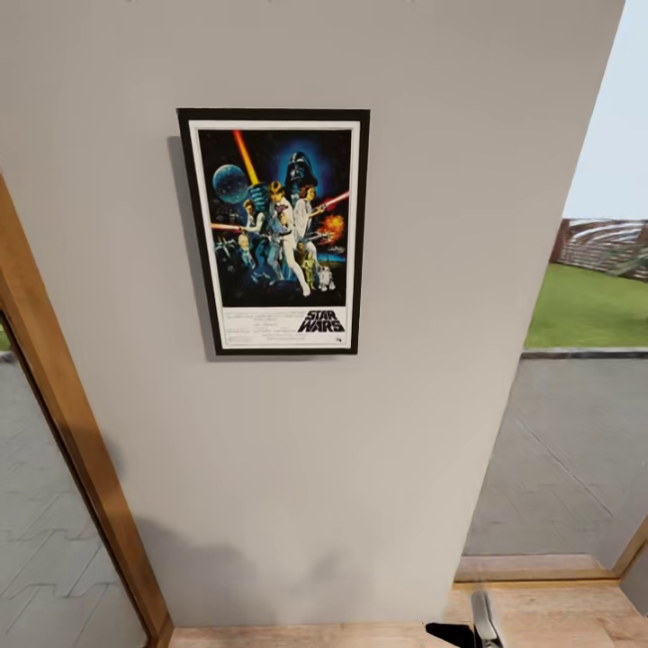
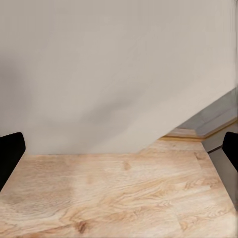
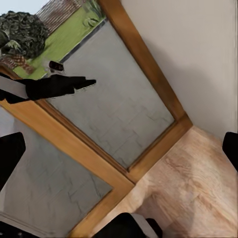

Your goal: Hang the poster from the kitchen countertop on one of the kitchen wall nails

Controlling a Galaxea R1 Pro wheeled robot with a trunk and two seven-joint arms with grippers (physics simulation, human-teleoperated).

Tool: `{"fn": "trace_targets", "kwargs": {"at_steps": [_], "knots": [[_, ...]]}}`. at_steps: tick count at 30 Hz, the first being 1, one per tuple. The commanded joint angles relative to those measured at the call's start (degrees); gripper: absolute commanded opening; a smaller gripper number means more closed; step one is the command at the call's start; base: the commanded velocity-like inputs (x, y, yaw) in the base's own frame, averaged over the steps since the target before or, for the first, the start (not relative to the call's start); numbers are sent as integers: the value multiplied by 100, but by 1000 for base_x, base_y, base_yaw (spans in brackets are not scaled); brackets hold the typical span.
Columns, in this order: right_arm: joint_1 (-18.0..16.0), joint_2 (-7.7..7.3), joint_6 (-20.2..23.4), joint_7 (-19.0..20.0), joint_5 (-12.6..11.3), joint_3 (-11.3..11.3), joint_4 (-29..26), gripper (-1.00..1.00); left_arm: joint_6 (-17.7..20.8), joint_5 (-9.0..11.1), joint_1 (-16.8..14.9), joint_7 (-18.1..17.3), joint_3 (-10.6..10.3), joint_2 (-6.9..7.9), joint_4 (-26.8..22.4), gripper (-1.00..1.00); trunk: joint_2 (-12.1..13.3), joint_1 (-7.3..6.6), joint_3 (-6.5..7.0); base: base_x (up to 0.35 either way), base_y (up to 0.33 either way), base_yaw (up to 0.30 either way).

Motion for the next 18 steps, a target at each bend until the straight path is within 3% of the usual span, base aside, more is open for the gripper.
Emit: {"fn": "trace_targets", "kwargs": {"at_steps": [1,8,11,12,14,16,17,18], "knots": [[1,-16,-16,19,-24,-1,124,100,-26,43,-2,-10,-44,-15,5,100,-4,2,8,0,0,0],[10,-71,-322,-29,28,-1,922,100,-26,40,123,-16,-33,-89,12,100,-4,2,72,0,0,0],[12,-109,-438,-60,146,-1,1375,100,-26,44,281,-17,-23,-85,16,100,-4,2,84,0,0,0],[12,-134,-647,-176,240,-1,1791,100,-26,45,396,-13,-17,-74,19,100,-4,2,86,0,0,0],[13,-144,-825,-329,309,1,2070,100,-26,46,473,-7,-15,-68,21,100,-4,2,88,0,0,0],[12,-153,-1058,-594,425,6,2461,100,-26,46,575,82,-11,-55,22,100,-4,2,89,0,0,0],[12,-158,-1330,-912,513,11,3052,100,-26,46,705,471,-11,-21,22,100,-4,2,90,0,0,0],[12,-159,-1413,-986,525,10,3205,100,-26,46,729,603,-11,-18,22,100,-4,2,90,0,0,0]]}}
